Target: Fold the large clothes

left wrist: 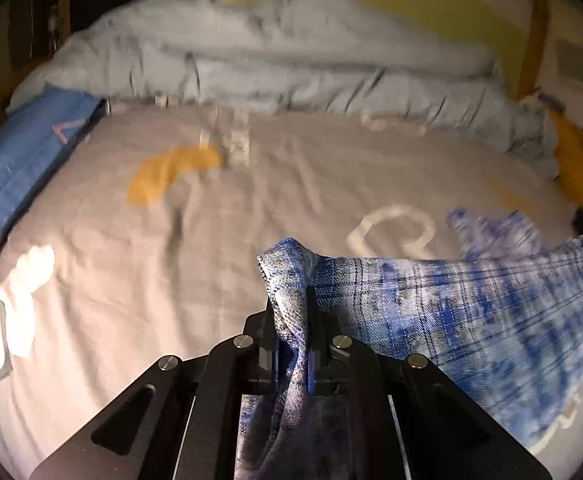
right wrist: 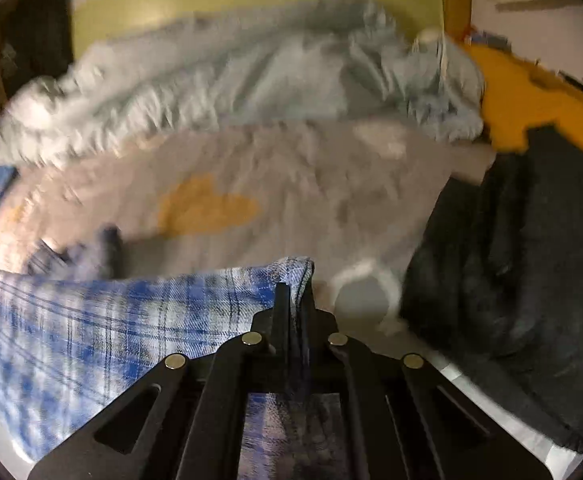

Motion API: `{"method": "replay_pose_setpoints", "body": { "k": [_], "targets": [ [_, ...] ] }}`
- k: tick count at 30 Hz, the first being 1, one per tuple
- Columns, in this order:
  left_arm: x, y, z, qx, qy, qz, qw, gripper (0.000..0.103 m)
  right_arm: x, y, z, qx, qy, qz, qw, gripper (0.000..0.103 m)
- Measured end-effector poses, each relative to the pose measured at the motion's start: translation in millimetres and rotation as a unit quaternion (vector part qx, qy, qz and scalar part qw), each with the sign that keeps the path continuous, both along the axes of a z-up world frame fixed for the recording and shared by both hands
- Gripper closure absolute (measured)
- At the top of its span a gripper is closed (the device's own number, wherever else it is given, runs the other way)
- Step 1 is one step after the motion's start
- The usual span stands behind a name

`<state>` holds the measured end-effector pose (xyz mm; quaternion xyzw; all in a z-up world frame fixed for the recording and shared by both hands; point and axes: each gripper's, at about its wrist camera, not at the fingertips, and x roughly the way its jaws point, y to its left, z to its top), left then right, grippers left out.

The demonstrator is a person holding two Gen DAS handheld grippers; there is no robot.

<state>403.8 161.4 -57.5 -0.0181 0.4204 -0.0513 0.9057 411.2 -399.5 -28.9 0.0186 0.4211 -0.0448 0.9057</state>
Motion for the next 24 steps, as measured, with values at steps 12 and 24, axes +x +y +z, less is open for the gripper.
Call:
{"method": "replay_pose_setpoints", "body": {
  "k": [12,24],
  "targets": [
    [-58.6,-4.0,23.3,0.022,-0.092,0.033,0.9950,0.031,-45.9,-5.6,10.5,-0.043,-0.018,-0.062,0.997,0.050],
    [-173.4,-47.1,20.5,-0.080,-0.028,0.012,0.9963,0.018,-169.9,60.0,30.8,0.094,-0.058,0.014,0.994,0.013]
  ]
}}
